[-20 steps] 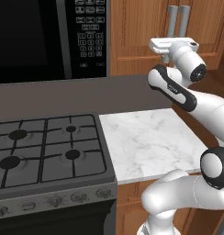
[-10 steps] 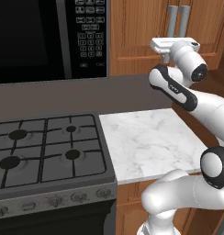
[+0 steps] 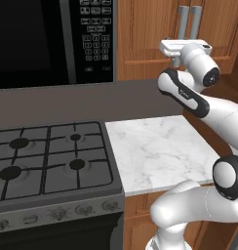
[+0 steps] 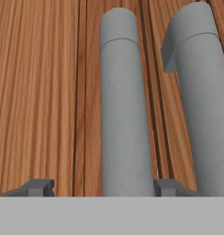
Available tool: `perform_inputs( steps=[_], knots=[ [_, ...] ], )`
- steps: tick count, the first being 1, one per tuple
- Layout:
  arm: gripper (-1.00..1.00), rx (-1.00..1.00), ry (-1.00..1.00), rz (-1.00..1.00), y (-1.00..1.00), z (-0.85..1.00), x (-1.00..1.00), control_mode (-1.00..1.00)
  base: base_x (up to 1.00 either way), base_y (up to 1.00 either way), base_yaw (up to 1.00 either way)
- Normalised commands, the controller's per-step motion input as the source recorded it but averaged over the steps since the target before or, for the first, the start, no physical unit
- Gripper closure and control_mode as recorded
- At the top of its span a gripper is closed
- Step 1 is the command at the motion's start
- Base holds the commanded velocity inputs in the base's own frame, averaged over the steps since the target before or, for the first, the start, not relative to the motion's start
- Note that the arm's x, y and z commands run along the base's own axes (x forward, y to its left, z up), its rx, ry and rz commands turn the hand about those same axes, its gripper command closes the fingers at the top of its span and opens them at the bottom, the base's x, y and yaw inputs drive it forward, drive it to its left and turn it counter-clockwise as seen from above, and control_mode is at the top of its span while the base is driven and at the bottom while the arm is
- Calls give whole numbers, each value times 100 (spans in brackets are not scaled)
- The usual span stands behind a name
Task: Get the candle and the liquor from the cabinet and move them to the dining counter.
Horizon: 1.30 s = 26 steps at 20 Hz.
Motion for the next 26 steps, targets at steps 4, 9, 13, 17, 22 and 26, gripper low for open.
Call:
perform_inputs(
  steps=[4,9,13,17,22,26],
  knots=[
    [-100,0,0,0,0,0,13,-100,0,0,0],
    [100,0,0,0,0,0,6,-100,0,0,0],
    [100,0,0,0,0,0,0,-100,0,0,0],
    [100,0,0,0,0,0,0,-100,0,0,0],
    [100,0,0,0,0,0,0,-100,0,0,0],
    [100,0,0,0,0,0,-34,-100,0,0,0]
  ],
)
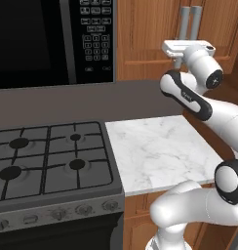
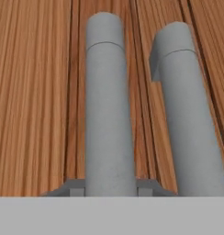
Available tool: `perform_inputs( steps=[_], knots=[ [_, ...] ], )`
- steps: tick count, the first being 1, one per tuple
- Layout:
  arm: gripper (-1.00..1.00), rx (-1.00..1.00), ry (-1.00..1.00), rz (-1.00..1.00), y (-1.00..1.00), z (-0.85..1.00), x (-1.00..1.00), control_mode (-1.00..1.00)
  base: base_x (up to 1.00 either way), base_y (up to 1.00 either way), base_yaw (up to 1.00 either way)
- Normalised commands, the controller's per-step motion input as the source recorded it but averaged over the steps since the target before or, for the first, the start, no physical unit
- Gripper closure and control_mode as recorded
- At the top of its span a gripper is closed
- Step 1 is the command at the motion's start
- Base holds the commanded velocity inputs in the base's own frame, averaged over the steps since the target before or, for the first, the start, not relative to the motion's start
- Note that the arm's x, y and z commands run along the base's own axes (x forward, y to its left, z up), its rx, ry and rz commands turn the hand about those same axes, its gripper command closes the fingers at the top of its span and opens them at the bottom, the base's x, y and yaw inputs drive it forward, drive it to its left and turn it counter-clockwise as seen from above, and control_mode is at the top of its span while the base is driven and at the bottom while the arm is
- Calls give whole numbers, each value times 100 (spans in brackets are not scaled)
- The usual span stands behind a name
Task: Get the candle and the liquor from the cabinet and move them to the dining counter.
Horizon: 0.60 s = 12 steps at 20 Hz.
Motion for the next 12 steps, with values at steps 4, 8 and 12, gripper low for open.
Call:
perform_inputs(
  steps=[4,8,12],
  knots=[
    [100,-2,0,0,0,0,-73,-100,0,0,0],
    [100,-3,0,0,1,0,-66,-100,0,0,0],
    [100,-5,0,0,12,0,-54,-100,0,0,0]
  ],
)
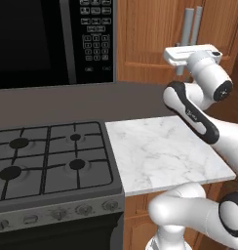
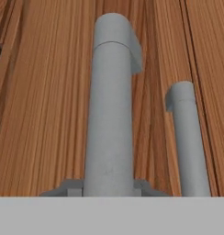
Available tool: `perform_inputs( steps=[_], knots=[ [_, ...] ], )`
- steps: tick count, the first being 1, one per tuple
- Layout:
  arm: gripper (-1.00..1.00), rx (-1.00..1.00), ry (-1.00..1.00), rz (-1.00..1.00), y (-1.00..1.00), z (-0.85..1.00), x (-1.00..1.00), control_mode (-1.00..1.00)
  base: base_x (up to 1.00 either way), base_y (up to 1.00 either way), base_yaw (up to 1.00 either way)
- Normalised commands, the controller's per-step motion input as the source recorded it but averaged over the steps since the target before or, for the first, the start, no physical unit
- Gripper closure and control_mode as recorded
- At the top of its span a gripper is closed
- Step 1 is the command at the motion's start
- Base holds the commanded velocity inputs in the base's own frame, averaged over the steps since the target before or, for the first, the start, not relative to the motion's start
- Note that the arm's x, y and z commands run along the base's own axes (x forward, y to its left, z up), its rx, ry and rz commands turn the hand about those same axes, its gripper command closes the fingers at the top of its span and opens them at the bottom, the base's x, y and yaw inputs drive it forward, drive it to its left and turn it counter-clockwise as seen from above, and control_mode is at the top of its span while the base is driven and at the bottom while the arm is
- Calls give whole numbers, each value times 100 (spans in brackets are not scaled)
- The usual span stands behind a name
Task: Get the candle and the liquor from the cabinet and move them to the dining counter.
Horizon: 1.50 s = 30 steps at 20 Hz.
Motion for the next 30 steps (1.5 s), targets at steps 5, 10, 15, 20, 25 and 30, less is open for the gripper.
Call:
perform_inputs(
  steps=[5,10,15,20,25,30],
  knots=[
    [100,-6,0,0,27,0,-49,-100,0,0,0],
    [100,-7,1,1,30,0,-45,-100,0,0,0],
    [100,-6,2,6,38,0,-36,-100,0,0,0],
    [100,-4,3,6,36,0,-24,-100,0,0,0],
    [100,-1,4,4,34,0,-14,-100,0,0,0],
    [100,-2,10,2,41,0,-1,-100,0,0,0]
  ],
)
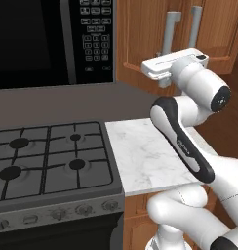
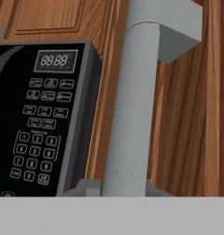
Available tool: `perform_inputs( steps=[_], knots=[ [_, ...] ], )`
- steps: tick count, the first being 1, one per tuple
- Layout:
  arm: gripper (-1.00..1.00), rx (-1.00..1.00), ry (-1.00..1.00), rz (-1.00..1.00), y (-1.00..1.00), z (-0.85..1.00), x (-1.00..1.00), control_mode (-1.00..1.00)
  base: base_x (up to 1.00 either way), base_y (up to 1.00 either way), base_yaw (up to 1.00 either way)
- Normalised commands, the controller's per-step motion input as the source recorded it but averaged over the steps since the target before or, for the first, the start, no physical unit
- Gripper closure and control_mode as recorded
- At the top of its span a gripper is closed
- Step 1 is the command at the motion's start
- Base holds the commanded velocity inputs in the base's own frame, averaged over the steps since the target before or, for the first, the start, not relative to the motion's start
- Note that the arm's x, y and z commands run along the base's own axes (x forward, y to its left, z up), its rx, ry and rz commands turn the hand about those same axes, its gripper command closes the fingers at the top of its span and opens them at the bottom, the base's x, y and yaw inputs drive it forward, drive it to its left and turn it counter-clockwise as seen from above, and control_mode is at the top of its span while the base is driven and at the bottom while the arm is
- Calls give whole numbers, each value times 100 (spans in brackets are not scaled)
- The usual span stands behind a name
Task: Get the candle and the liquor from the cabinet and move them to the dining counter.
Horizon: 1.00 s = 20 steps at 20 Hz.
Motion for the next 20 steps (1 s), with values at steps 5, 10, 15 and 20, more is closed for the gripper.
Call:
perform_inputs(
  steps=[5,10,15,20],
  knots=[
    [100,-2,9,1,42,0,0,-100,0,0,0],
    [100,0,7,0,48,0,0,-100,0,0,0],
    [100,0,7,0,49,0,0,-100,0,0,0],
    [100,0,5,0,49,0,0,-100,0,0,0]
  ],
)
